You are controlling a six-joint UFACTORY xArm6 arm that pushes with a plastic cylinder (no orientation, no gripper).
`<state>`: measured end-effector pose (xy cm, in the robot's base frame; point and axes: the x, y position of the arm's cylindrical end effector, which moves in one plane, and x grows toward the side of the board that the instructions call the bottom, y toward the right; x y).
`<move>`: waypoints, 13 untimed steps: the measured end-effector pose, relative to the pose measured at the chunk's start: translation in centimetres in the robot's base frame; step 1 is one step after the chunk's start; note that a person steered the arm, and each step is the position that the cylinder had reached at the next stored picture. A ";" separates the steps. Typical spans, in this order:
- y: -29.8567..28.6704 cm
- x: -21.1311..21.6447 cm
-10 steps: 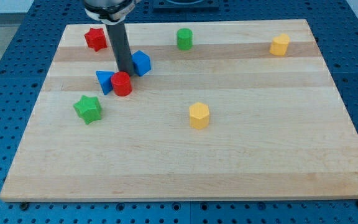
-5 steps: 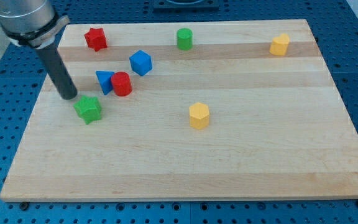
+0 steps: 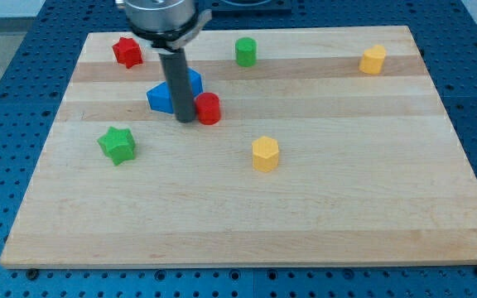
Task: Place the blue triangle on top of the red circle
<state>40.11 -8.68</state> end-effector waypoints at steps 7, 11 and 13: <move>-8.3 -3.7; 1.0 -3.7; -4.6 -3.7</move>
<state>36.37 -13.24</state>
